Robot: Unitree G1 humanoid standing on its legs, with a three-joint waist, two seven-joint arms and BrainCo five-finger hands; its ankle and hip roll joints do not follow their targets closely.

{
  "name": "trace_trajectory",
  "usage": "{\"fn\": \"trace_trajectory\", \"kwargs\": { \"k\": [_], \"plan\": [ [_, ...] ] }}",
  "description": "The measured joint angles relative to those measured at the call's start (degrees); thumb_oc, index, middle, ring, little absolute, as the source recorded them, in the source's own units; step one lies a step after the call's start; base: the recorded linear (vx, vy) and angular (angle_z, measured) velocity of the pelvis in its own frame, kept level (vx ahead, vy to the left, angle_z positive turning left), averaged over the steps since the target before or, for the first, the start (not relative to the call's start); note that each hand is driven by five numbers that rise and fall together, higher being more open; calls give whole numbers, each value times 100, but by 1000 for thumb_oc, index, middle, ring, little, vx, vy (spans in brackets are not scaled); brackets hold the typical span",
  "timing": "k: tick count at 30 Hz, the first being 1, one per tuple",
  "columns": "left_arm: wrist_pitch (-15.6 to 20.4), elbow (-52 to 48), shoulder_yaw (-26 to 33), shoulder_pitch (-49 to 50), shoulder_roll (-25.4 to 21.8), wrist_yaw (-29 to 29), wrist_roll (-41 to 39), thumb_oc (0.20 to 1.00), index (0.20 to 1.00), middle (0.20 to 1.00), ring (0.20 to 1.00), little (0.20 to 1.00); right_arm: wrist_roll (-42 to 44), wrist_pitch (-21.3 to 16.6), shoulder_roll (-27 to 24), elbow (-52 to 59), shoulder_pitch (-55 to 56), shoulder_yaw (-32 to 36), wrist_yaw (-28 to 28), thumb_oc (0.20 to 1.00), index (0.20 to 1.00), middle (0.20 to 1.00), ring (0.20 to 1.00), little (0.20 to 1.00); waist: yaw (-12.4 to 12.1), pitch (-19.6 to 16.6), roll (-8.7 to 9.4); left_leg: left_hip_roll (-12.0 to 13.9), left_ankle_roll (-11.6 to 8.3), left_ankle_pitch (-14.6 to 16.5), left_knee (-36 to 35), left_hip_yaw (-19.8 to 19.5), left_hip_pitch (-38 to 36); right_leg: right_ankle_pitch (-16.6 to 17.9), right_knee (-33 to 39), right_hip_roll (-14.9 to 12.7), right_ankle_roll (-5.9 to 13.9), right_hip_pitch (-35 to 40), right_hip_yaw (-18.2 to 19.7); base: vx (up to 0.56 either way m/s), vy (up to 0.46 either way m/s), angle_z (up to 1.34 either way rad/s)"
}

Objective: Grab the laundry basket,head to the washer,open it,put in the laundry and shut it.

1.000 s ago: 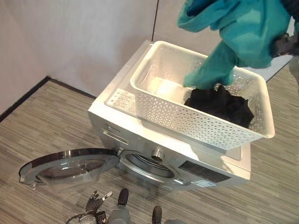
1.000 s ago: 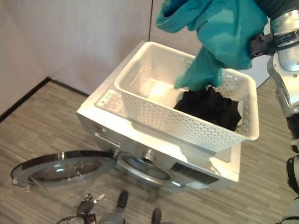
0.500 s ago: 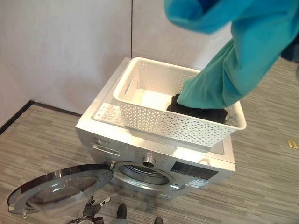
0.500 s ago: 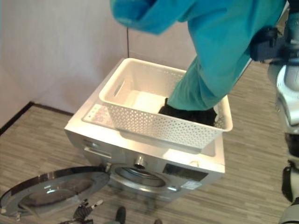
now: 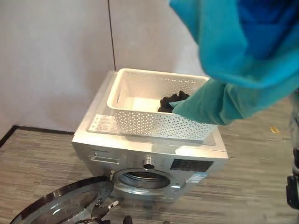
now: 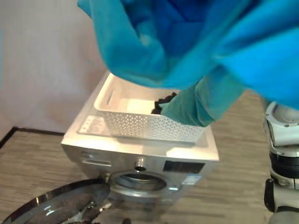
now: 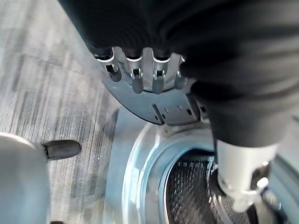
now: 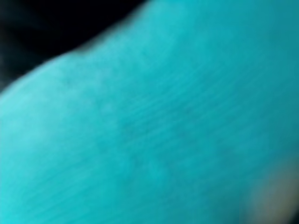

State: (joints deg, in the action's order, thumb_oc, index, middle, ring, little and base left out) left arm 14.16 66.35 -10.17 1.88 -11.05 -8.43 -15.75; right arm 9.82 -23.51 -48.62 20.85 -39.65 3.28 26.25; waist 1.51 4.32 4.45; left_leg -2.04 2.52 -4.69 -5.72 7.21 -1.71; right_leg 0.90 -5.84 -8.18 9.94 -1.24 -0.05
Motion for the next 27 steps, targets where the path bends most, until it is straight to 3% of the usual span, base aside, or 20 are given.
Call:
{"fn": "trace_trajectory", "kwargs": {
  "k": [1,2,3,7,9,13,14,15,16,17,19,21,22,23,24,25,26,27],
  "plan": [
    [-4,-3,5,0,-24,5,37,1000,1000,1000,1000,1000,-2,12,17,-16,60,-3,-5,200,200,200,200,200,3,21,-9,-36,44,-8,3,17,-12,55,26,-56,-12,25,-141,-172,130,-43],
    [-4,-5,49,9,-64,7,98,1000,1000,1000,1000,1000,-4,73,23,-12,111,0,-13,200,200,200,200,200,-45,27,-10,-75,114,-4,0,62,4,-80,-80,-246,-81,28,-484,-142,73,-9],
    [-8,-8,61,21,-89,8,111,1000,1000,1000,1000,1000,-6,83,22,-1,106,1,-18,200,200,200,200,200,-105,58,-62,-30,174,-32,0,106,-17,-209,-413,-282,-135,-29,-598,-129,47,-9],
    [-60,-23,280,249,-269,13,108,1000,1000,1000,1000,1000,-155,137,-64,137,88,7,-180,200,200,200,200,200,-268,82,-143,342,279,-110,16,227,93,-729,-2018,-169,-129,-276,-773,-119,-25,-7],
    [-82,-59,455,473,-431,11,83,1000,1000,1000,1000,1000,-195,204,-210,72,-246,-96,-289,200,200,200,200,200,-456,25,7,478,211,-257,39,567,195,-930,-2206,-141,48,-222,-807,-253,-181,-48],
    [-97,-134,570,603,-564,-16,-19,1000,1000,1000,1000,1000,-213,219,-435,-426,-989,-630,-307,200,200,200,200,200,-713,-120,273,696,-38,-387,125,928,404,-1587,-2288,-68,173,-270,-692,-180,-163,-55],
    [-98,-155,607,528,-683,-7,-87,1000,1000,1000,1000,1000,-176,256,-449,-523,-1079,-772,-311,200,200,200,200,200,-754,-242,522,650,-147,-414,188,804,565,-1899,-1621,63,-302,-163,-491,-212,-211,-31],
    [-104,-136,608,478,-633,-10,-146,1000,1000,1000,1000,1000,-171,259,-455,-543,-1095,-794,-318,200,200,200,200,200,-822,-247,485,687,-158,-400,183,671,587,-1830,-1365,200,-544,-80,-409,-267,-294,-34],
    [-103,-133,601,471,-563,-4,-172,1000,1000,1000,1000,1000,-163,258,-426,-550,-1069,-800,-319,200,200,200,200,200,-863,-255,412,717,-159,-387,124,489,567,-1680,-1180,312,-509,19,-390,-357,-418,-49],
    [-86,-74,763,515,-377,-20,-233,1000,1000,1000,1000,1000,-37,260,-472,-682,-1364,-1150,-291,200,200,200,200,200,-903,-356,200,998,-471,-554,207,547,641,-1504,-866,638,-763,8,-341,-265,-334,-53],
    [-77,-108,762,416,-364,-25,-241,1000,1000,1000,1000,1000,76,252,-483,-663,-1399,-1320,-305,200,200,200,200,200,-889,-351,215,1208,-570,-599,488,490,830,-1301,-671,938,-881,34,-312,-282,-318,-19],
    [-73,-144,650,223,-288,-31,-241,1000,1000,1000,1000,1000,86,246,-610,-553,-1251,-1289,-391,200,200,200,200,200,-856,-307,167,1371,-733,-703,578,336,1044,-1223,-529,1136,-974,82,-537,-357,-266,65],
    [-72,-250,466,56,-188,-46,-237,1000,1000,1000,1000,1000,126,240,-787,-437,-1036,-1166,-424,200,200,200,200,200,-793,-233,122,1377,-711,-825,669,141,1208,-1173,-449,1211,-1039,183,-808,-343,-177,106],
    [-68,-345,259,-43,-167,-48,-222,1000,1000,1000,1000,1000,138,243,-918,-403,-986,-1157,-427,200,200,200,200,200,-787,-146,39,1362,-792,-969,718,102,1336,-1187,-505,1248,-1075,190,-984,-401,-124,187],
    [-69,-554,-30,-331,-90,-31,-204,1000,1000,1000,1000,1000,164,243,-1434,-300,-875,-1092,-445,200,200,200,200,200,-594,31,23,1318,-729,-1302,842,162,1673,-1200,-468,1121,-1167,194,-1328,-168,-30,156],
    [-55,-718,-19,-397,-78,-22,-192,1000,1000,1000,1000,1000,163,257,-1503,-290,-836,-1034,-527,200,200,200,200,200,-604,121,85,1290,-803,-1244,809,445,1689,-1193,-463,1023,-1316,186,-1458,-242,-53,124],
    [-60,-881,1,-287,-185,-18,-176,1000,1000,1000,1000,1000,173,259,-1402,-241,-712,-1009,-551,200,200,200,200,200,-661,109,318,1354,-725,-775,961,1012,1587,-1117,-371,888,-1463,142,-1416,-88,-27,22],
    [-71,-901,-2,-262,-259,-22,-178,1000,1000,1000,1000,1000,176,256,-1336,-259,-761,-1016,-552,200,200,200,200,200,-677,138,427,1347,-814,-685,1120,807,1480,-1051,-281,828,-1483,150,-1335,-72,-4,-38]
  ]
}}
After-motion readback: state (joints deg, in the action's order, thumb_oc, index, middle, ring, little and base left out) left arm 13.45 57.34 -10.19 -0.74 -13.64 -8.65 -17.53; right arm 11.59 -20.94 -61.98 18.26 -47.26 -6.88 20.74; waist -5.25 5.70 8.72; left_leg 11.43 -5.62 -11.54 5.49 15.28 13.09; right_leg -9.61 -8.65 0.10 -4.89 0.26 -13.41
